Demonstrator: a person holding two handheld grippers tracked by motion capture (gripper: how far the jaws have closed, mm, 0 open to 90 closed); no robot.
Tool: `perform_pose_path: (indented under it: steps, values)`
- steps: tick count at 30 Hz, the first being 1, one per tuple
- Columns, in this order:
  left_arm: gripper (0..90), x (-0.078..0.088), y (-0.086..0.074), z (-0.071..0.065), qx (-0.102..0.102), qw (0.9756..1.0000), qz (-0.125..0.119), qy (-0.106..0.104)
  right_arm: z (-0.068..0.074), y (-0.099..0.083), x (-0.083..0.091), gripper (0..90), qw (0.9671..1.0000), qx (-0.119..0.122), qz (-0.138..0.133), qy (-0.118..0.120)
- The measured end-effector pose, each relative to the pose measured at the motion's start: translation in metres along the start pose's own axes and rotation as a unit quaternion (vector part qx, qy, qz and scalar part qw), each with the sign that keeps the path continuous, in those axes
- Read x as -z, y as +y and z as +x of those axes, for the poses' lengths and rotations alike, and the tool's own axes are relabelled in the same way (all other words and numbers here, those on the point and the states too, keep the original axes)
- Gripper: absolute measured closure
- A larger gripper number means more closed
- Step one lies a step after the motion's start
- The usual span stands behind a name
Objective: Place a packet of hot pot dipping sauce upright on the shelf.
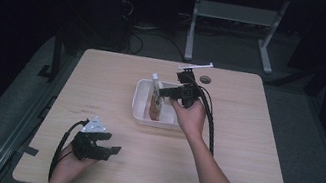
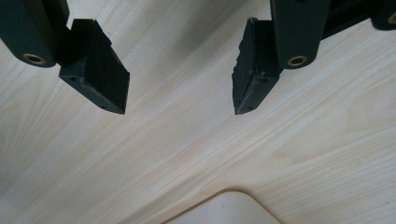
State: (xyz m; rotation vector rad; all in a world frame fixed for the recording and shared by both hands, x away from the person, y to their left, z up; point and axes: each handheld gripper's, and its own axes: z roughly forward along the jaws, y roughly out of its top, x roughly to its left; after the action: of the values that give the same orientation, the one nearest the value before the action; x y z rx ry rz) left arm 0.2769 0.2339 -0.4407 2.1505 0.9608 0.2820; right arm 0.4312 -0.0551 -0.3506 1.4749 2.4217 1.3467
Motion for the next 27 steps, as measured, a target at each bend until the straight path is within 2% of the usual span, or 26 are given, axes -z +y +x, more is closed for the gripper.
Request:
perform_pose_path:
  steps: [9, 27]
  values:
    - [36.0, 0.000, 0.000, 0.000, 0.001, 1.0000, 0.001, 0.000, -0.004, 0.000, 0.008, 63.5, 0.9999, -0.001, -0.003, 0.013]
    - [35.9, 0.001, 0.000, 0.001, 0.002, 1.0000, 0.000, 0.002, -0.019, -0.008, 0.025, 57.7, 0.9997, -0.002, -0.006, 0.024]
